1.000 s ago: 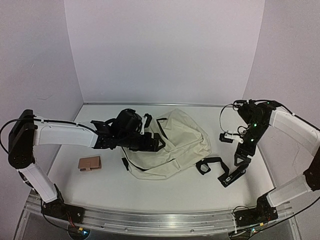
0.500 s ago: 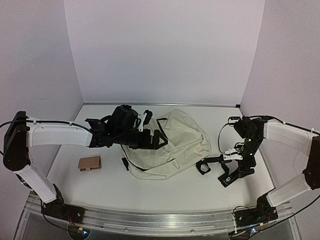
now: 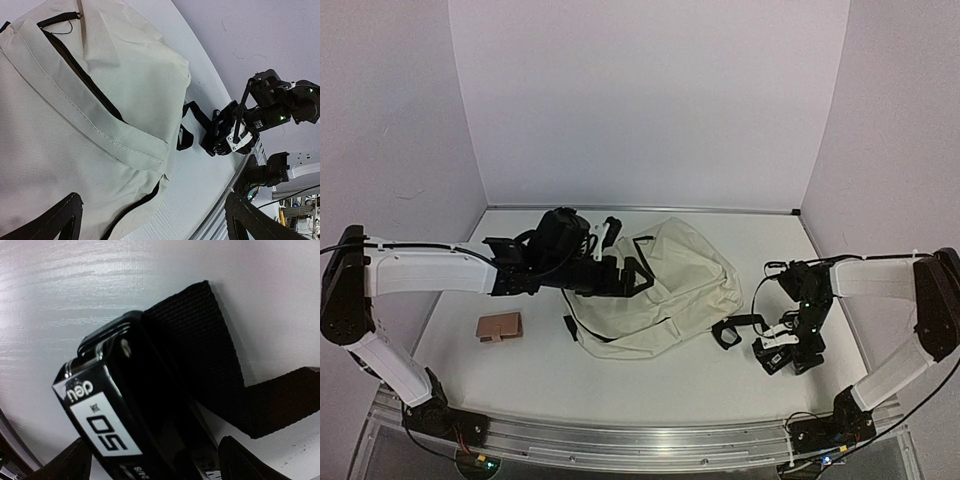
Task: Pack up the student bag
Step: Move the stationery to the center of the board.
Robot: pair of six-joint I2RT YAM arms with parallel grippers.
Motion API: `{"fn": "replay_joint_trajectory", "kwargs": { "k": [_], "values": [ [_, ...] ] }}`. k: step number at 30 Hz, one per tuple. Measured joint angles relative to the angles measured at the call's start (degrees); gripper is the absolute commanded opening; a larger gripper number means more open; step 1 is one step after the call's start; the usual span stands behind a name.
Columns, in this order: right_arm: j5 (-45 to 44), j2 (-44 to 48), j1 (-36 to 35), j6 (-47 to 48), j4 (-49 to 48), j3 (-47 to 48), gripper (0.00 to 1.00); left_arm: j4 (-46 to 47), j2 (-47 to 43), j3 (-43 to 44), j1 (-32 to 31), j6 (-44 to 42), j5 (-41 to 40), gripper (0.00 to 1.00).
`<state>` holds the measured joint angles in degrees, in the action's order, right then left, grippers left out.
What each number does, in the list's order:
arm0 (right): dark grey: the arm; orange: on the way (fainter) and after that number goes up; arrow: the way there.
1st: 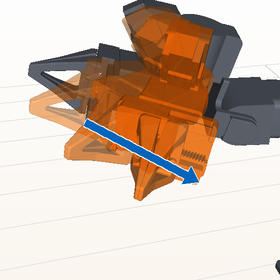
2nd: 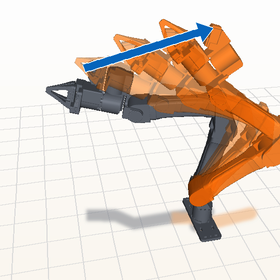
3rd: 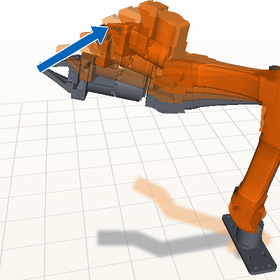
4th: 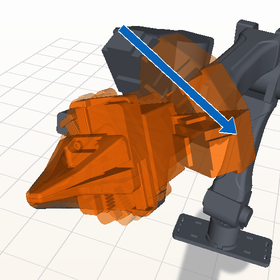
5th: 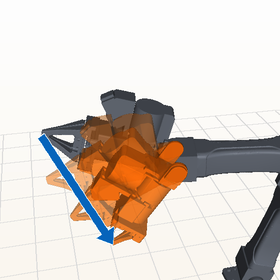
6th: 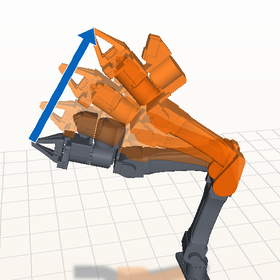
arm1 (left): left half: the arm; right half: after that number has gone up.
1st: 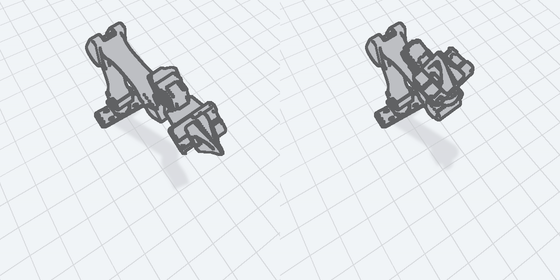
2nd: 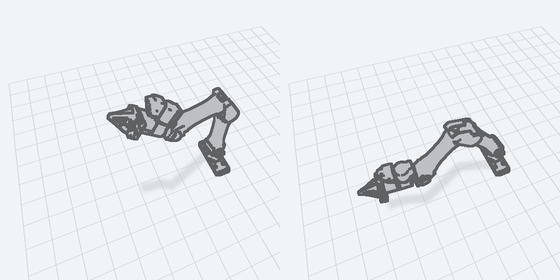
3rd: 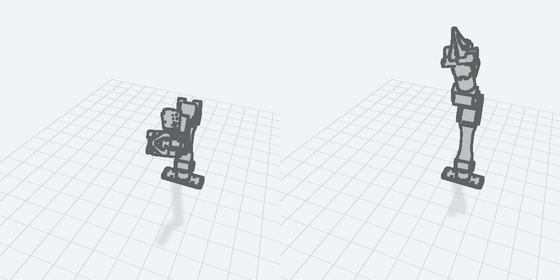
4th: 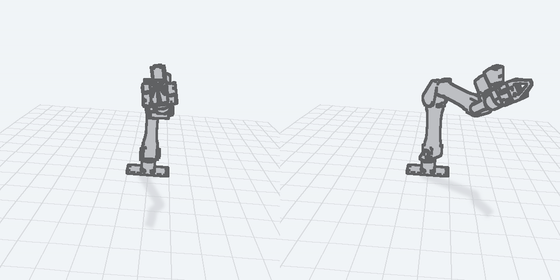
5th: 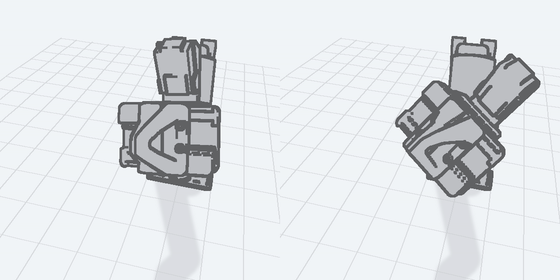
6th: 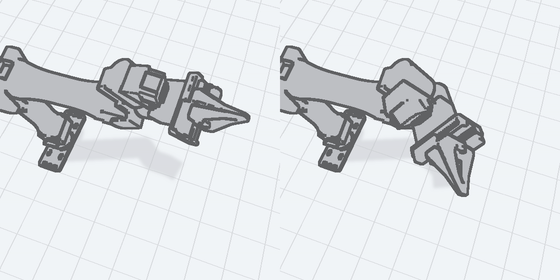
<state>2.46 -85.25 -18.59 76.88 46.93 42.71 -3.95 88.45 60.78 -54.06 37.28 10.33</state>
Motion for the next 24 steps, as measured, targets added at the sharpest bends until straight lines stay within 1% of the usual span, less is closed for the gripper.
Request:
{"fn": "replay_joint_trajectory", "kwargs": {
  "k": [5,7,10,14,16,20,24],
  "values": [
    [-0.4,-0.1,0.0,1.0,-3.4,-0.6,0.41,0.0,-0.5,-0.2,0.0,0.0,-0.4,1.00],
    [-0.5,-0.2,0.0,0.4,-4.1,-0.6,0.32,-0.1,-0.7,-0.2,0.0,0.0,-0.9,1.00],
    [-0.6,-0.2,-0.4,-0.4,-4.2,0.1,0.27,-0.4,-0.9,-0.2,0.1,0.0,-1.8,1.00],
    [0.1,0.1,-3.4,-2.4,-2.1,2.5,0.25,-0.6,-2.0,-0.2,0.8,0.7,-2.0,1.00],
    [0.6,0.7,-7.1,-4.5,-0.5,4.0,0.24,-0.5,-3.2,-0.9,1.7,1.6,-2.0,1.00],
    [2.8,2.0,-17.5,-9.8,1.8,7.3,0.21,-0.7,-6.8,-2.8,3.7,3.4,-2.9,1.00],
    [4.3,1.5,-26.4,-15.4,2.6,10.7,0.19,-1.6,-9.8,-3.2,4.8,4.2,-4.4,1.00]
  ]
}}
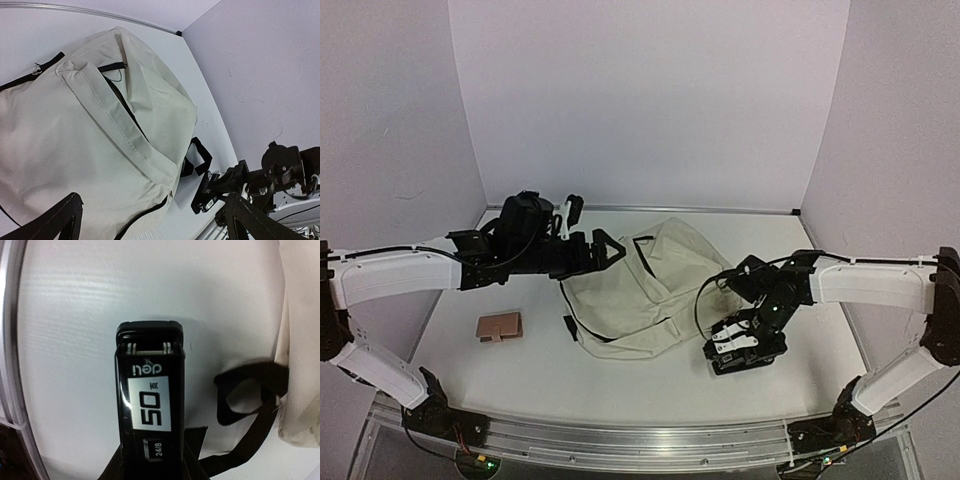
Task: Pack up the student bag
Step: Move the stationery to the center of the board.
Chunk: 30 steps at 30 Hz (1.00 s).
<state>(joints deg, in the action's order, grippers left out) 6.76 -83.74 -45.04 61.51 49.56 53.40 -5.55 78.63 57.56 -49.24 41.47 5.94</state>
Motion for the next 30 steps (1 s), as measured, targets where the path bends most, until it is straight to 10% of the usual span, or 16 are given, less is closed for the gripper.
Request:
{"fn": "replay_joint_trajectory", "kwargs": {
  "k": [13,23,30],
  "values": [
    [-0.4,-23.5,-22.0,-18.3,-2.6,20.2,0.20,-5.7,-6.9,-3.0,1.0,2.5,-6.3,1.00],
    [-1.2,-30.4,-26.5,-26.3,-4.7,30.3,0.91,-12.9,-10.1,-3.0,1.4,4.9,-10.7,1.00],
    [2.5,-23.1,-23.1,-31.3,-4.1,30.6,0.98,-15.7,-8.7,-2.2,1.4,2.0,-7.7,1.00]
  ]
}}
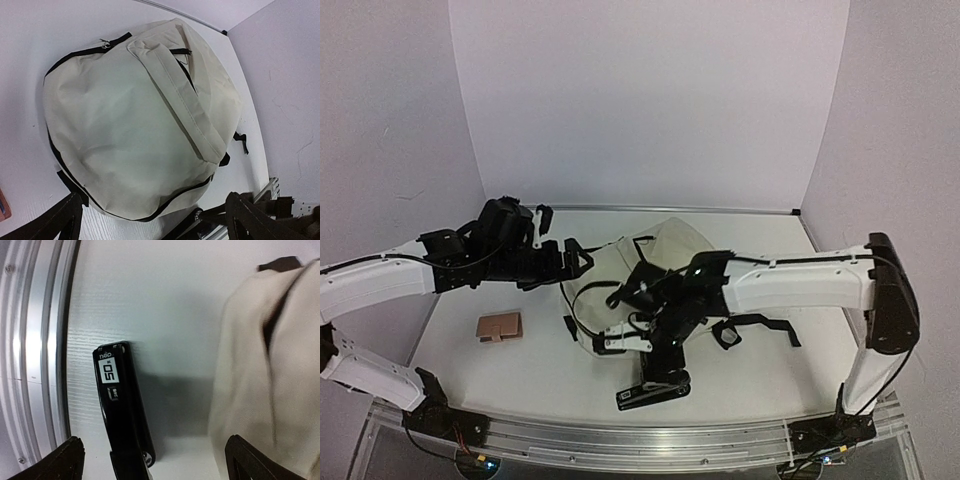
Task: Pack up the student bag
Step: Move the stationery to the center of the board, then pick up the stationery from the center of the board.
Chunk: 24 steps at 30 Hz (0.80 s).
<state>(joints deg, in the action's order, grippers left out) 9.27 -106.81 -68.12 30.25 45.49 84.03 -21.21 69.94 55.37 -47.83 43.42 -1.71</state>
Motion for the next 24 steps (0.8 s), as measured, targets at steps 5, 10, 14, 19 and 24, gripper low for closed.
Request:
{"fn": "replay_joint_trajectory", "kwargs": {
  "k": [5,10,14,19,24],
  "values": [
    [5.9,12.1,10.5,-3.4,0.1,0.0,0.98,-2.5,4.4,3.9,-0.2,-5.2,5.3,1.00],
    [9.4,23.1,22.7,-6.2,-0.1,-1.2,0.98,-6.2,9.3,10.2,-5.5,-13.6,7.6,0.99],
    [13.0,27.1,30.5,-9.4,0.1,-3.4,0.98,-11.3,17.0,18.9,-12.1,-20.4,9.3,0.96],
    [17.0,27.3,38.3,-13.1,0.4,-7.0,0.98,-17.0,29.4,27.2,-18.6,-26.3,9.5,0.93],
    [20.2,27.5,42.8,-15.3,0.7,-8.6,0.98,-21.5,38.9,29.1,-22.6,-29.2,9.6,0.88]
  ]
}}
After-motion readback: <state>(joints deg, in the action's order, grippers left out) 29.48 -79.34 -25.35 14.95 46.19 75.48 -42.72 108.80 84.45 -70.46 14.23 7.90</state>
